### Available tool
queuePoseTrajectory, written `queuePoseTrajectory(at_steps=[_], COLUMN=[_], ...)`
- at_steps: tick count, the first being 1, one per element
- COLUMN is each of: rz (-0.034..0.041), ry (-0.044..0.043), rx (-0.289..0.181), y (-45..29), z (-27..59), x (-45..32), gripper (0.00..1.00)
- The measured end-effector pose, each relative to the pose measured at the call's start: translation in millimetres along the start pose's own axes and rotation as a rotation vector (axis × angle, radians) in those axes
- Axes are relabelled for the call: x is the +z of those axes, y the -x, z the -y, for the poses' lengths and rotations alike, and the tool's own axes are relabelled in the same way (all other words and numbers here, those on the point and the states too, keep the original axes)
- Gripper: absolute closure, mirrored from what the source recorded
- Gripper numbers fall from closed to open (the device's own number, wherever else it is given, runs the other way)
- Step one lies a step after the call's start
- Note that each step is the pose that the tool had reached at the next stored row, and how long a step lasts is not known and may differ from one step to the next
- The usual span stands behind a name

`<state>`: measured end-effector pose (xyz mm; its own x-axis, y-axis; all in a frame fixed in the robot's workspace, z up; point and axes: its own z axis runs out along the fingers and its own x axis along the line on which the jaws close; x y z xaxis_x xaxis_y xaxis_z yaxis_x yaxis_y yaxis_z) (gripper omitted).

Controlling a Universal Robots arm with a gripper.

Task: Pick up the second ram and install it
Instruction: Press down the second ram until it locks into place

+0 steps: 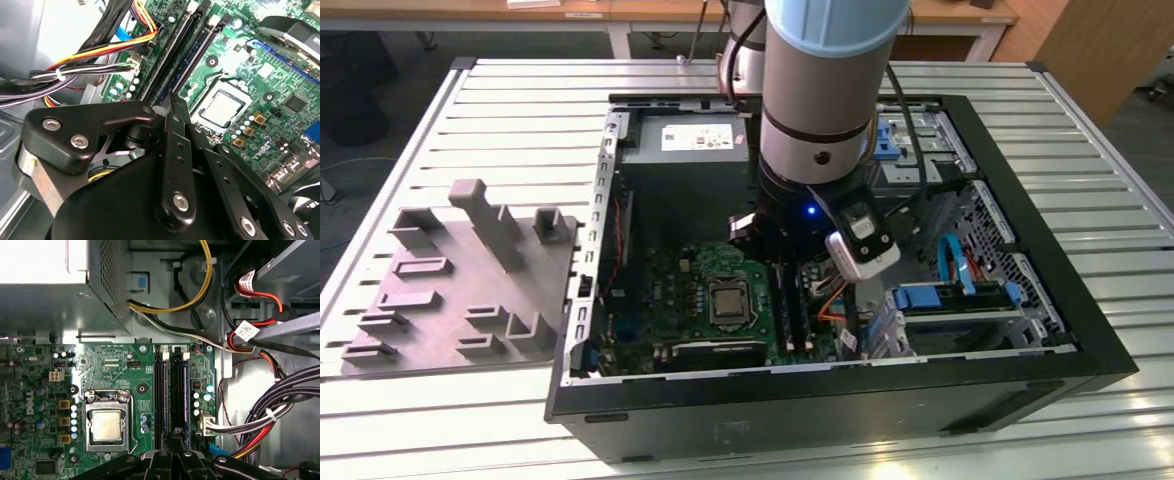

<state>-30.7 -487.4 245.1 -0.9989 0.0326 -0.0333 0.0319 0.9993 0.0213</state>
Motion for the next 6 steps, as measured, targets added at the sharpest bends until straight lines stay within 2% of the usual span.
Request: queuePoseTrajectory(at_steps=[6], rz=[-0.0001], ry=[-0.0004], rx=[0.0], y=[0.1], z=[0.0], x=[-2.3], gripper=[0.89])
